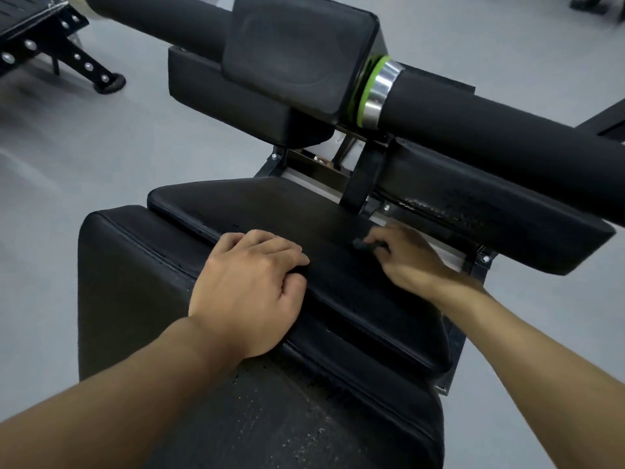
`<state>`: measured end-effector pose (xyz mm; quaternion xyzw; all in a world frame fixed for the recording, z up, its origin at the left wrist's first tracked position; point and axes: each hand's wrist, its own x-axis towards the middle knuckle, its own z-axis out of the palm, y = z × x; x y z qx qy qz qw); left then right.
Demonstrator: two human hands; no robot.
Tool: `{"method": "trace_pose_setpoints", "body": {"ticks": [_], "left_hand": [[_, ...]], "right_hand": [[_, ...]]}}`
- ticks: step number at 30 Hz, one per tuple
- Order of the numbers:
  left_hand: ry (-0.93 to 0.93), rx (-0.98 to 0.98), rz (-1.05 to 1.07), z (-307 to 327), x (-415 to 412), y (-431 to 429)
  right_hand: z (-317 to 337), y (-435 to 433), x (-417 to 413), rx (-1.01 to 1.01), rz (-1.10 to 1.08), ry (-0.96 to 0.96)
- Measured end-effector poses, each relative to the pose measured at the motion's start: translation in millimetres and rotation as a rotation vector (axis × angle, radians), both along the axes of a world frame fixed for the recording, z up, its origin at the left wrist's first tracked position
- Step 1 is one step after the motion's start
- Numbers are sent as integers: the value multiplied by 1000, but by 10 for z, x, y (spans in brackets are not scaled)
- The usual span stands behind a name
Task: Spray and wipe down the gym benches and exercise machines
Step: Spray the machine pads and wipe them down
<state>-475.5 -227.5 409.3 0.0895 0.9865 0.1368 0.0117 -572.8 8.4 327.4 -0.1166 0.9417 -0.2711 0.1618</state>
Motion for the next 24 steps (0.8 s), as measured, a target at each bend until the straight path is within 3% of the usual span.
{"method": "trace_pose_setpoints", "body": {"ticks": [4,10,15,21,24], "left_hand": [[0,-2,4,-9,6,-4],[6,-2,-1,-2,-4,-5],[25,-2,-2,-10,-5,-10],[32,-6,-11,-13,-6,-17],[40,-12,-15,-12,6,-19]], "right_hand": [[156,335,425,-88,96,16],[3,-82,31,-16,44,-8],[206,330,522,-36,160,36],[160,-163,167,19,39,2],[300,88,489,-83,97,0]]}}
